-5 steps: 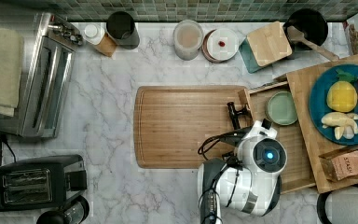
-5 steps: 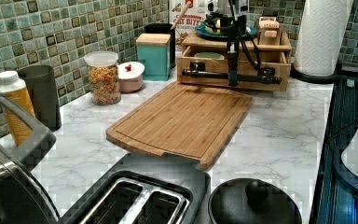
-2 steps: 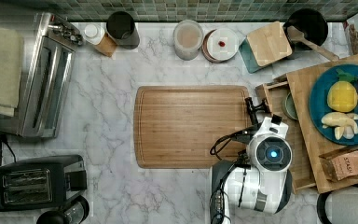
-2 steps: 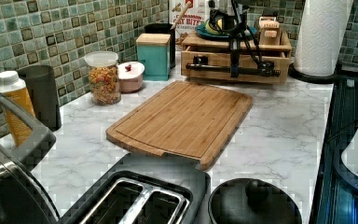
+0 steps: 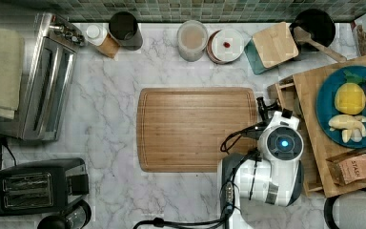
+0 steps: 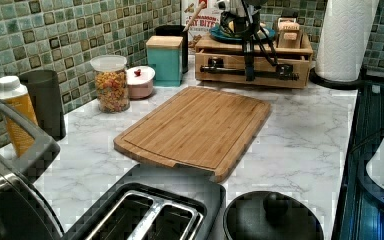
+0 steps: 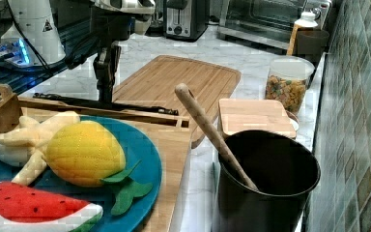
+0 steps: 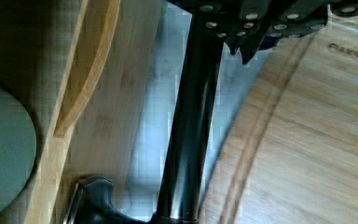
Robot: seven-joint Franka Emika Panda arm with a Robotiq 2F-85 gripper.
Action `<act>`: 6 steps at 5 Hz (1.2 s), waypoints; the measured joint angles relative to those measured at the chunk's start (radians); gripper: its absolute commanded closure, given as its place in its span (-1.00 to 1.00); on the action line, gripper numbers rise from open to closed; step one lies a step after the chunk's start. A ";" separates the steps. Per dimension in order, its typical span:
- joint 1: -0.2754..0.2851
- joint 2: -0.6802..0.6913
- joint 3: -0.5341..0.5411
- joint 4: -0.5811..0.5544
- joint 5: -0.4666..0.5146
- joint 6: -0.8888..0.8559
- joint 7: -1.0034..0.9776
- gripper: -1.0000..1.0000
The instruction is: Close the drawer.
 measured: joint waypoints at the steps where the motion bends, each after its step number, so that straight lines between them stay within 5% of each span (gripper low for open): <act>1: -0.025 0.019 -0.026 0.033 0.069 0.000 -0.050 1.00; 3: -0.026 0.100 -0.059 0.146 0.079 -0.060 -0.141 1.00; 6: -0.031 0.104 -0.057 0.156 0.096 -0.070 -0.150 1.00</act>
